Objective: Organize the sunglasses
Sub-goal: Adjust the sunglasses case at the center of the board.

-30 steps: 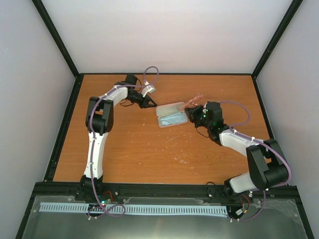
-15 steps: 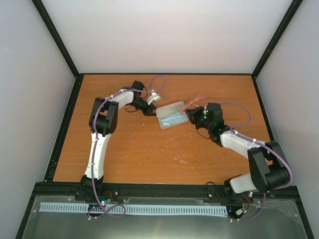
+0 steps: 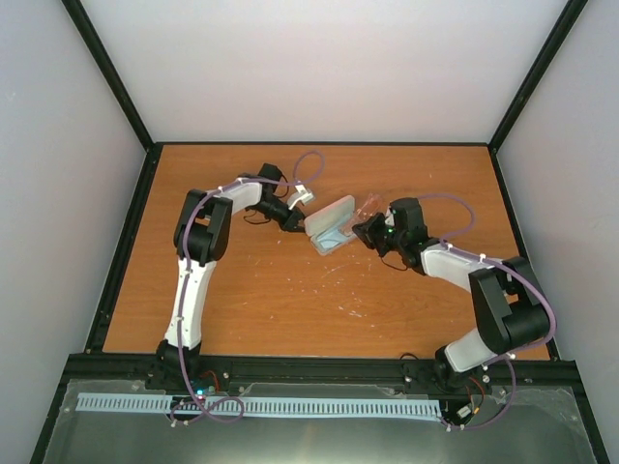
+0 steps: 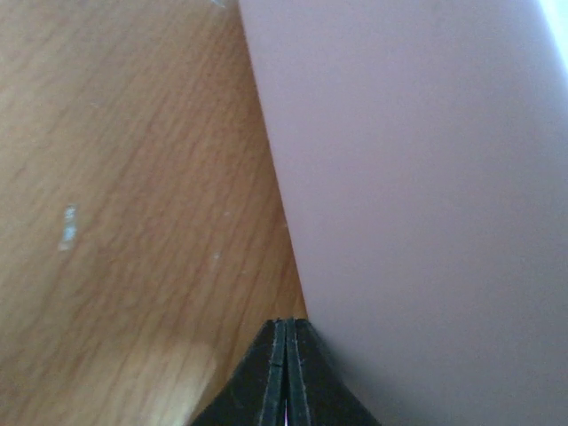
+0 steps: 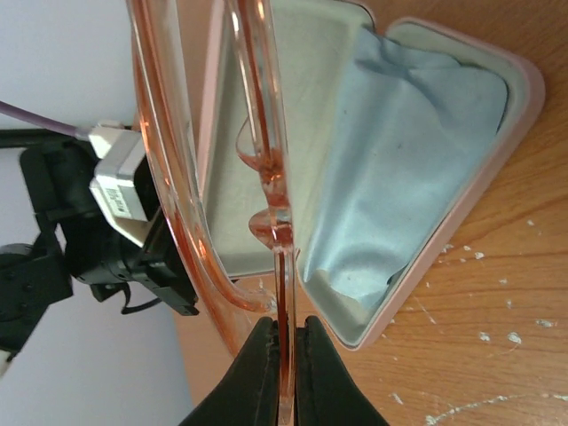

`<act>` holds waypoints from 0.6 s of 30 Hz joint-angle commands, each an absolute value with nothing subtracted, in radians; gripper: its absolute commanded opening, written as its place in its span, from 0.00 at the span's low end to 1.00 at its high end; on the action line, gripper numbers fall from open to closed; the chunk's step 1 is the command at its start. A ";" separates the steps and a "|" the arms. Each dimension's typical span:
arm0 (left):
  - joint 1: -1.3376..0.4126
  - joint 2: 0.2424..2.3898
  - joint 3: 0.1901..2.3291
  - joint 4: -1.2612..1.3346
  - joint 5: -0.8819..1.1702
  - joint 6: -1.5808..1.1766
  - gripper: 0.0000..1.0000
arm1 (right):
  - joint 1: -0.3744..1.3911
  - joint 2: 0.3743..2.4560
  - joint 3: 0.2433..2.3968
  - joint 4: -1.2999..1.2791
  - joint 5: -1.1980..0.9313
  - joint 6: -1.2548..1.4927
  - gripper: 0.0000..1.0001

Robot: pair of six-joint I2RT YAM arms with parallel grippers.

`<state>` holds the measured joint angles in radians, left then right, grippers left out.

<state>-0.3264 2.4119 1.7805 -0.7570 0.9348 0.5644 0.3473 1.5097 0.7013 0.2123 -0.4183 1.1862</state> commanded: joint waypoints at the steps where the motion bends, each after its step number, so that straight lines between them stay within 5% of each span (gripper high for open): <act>1: -0.357 2.368 1.763 -0.749 0.953 0.538 0.05 | 0.339 1.554 0.736 0.181 -0.479 1.107 0.03; 18: -0.359 2.324 1.716 -0.725 1.014 0.520 0.06 | 0.337 1.747 0.802 0.281 -0.572 1.083 0.03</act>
<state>-0.3546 2.3737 1.7123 -0.7403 0.9798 0.5289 0.3462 1.6970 0.7448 0.2237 -0.5163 1.1198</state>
